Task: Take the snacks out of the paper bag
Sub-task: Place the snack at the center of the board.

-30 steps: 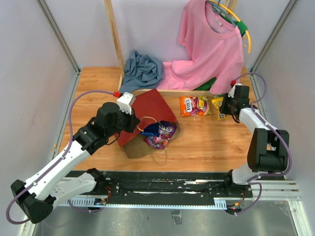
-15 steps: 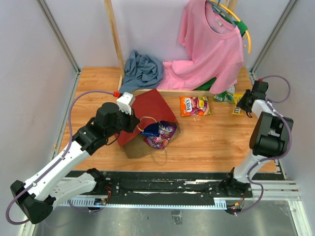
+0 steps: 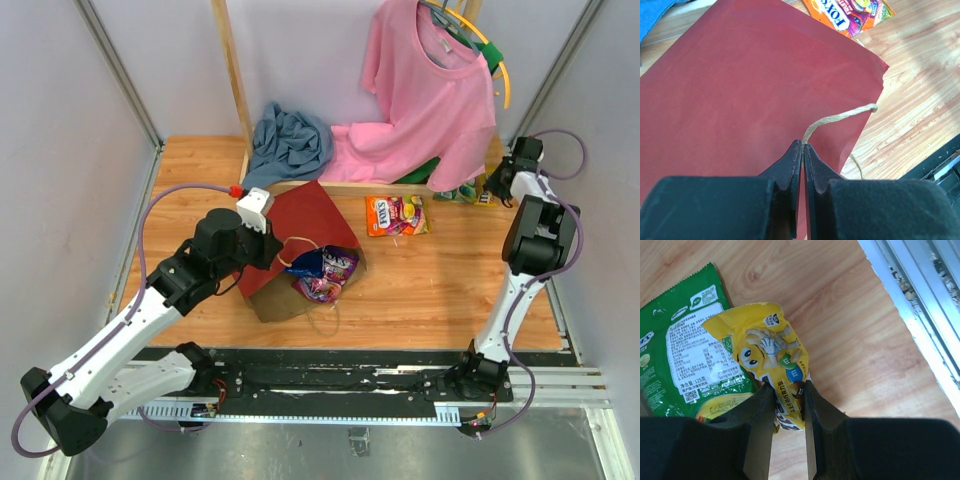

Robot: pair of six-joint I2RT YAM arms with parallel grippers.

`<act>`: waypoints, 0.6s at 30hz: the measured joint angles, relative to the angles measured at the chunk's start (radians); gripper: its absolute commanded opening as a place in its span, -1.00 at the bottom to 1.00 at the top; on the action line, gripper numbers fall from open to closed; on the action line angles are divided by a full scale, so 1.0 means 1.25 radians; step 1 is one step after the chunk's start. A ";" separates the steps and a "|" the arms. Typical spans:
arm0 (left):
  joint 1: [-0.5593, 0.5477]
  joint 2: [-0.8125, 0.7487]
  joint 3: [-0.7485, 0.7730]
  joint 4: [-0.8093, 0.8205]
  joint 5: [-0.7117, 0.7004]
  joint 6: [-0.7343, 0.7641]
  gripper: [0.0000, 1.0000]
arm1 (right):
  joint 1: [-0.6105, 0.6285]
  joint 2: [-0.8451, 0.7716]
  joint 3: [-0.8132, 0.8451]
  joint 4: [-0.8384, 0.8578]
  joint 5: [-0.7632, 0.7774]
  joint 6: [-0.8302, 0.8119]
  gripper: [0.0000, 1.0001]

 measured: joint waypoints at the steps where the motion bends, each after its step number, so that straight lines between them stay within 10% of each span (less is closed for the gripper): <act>1: 0.000 0.001 0.000 0.000 0.000 0.000 -0.80 | 0.000 0.009 0.009 -0.002 -0.006 0.002 -0.64; 8: 0.000 0.014 0.000 -0.004 0.000 0.001 -0.80 | 0.001 0.047 0.048 -0.003 -0.030 0.019 -0.48; 18: 0.000 0.009 0.000 -0.013 -0.009 0.000 -0.79 | 0.023 0.113 0.165 -0.059 -0.050 0.001 0.69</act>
